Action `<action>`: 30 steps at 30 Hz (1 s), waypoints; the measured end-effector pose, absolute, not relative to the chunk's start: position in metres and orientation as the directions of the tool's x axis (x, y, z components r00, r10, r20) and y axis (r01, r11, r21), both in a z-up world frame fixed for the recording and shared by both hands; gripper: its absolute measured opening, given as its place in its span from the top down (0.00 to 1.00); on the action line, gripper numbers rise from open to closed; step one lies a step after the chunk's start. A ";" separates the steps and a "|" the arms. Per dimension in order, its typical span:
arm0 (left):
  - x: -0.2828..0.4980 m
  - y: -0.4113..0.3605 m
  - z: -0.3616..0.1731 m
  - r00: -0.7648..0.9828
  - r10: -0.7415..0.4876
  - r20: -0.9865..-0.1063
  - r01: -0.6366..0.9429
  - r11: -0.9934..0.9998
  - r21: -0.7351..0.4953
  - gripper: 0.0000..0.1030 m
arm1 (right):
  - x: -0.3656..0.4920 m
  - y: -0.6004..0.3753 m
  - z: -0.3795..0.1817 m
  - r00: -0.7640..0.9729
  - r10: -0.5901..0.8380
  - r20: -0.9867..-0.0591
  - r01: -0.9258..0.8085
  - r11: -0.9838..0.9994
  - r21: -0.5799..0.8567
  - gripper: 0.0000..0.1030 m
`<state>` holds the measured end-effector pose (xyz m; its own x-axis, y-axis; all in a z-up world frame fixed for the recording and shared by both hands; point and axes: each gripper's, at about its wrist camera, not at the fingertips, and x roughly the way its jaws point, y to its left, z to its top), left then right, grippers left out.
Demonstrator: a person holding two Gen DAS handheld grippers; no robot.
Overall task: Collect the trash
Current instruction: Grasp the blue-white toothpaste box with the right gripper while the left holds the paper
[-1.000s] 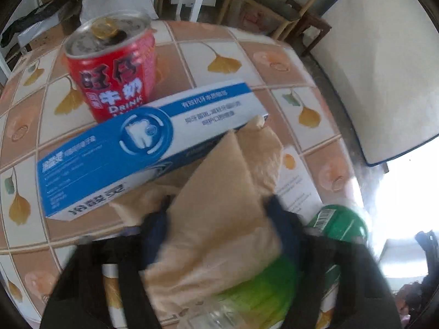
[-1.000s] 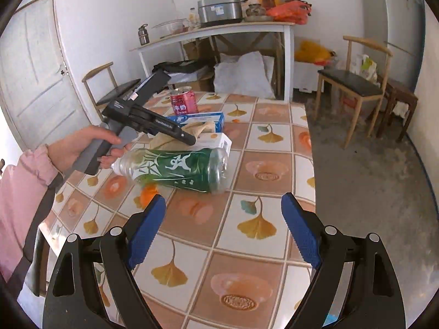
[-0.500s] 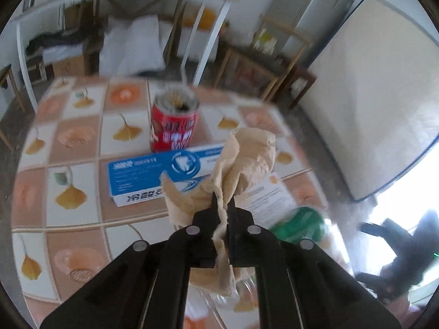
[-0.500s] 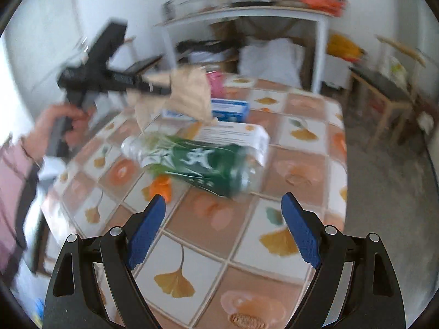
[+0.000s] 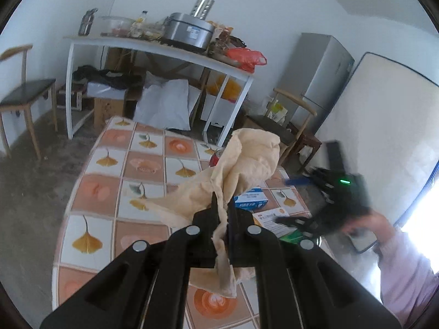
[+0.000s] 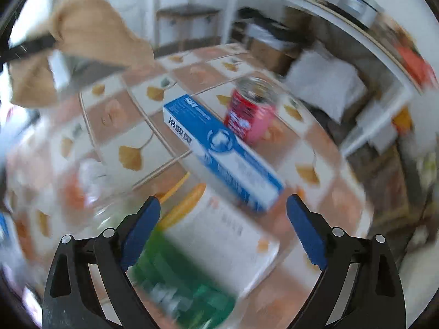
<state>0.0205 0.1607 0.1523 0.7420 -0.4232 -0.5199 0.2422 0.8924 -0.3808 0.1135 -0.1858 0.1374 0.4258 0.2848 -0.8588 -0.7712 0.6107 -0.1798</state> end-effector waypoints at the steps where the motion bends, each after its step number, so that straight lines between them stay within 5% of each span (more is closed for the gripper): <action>1: 0.020 0.164 0.148 0.740 -0.420 -0.526 0.231 0.892 -0.388 0.96 | 0.126 -0.176 0.128 0.423 0.238 -0.874 -0.769 0.604 -0.208 0.11; 9: 0.015 0.173 0.129 0.717 -0.459 -0.525 0.241 0.870 -0.430 0.95 | 0.180 -0.149 0.091 0.216 0.307 -0.927 -0.840 0.543 -0.016 0.08; 13: 0.012 0.170 0.124 0.712 -0.440 -0.547 0.251 0.887 -0.388 0.95 | 0.195 -0.148 0.070 0.158 0.245 -0.957 -0.809 0.588 0.017 0.16; 20: 0.005 0.164 0.113 0.699 -0.440 -0.563 0.268 0.892 -0.363 0.95 | 0.177 -0.145 0.089 0.206 0.291 -0.934 -0.839 0.544 -0.016 0.49; 30: -0.020 0.191 0.129 0.761 -0.422 -0.492 0.236 0.887 -0.396 0.95 | 0.148 -0.137 0.136 0.334 0.325 -0.885 -0.848 0.514 -0.132 0.57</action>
<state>-0.0198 0.1906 0.1291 0.7611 -0.4223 -0.4923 0.2362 0.8873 -0.3960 0.1483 -0.1368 0.1363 0.3345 0.3250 -0.8846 -0.8476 0.5141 -0.1316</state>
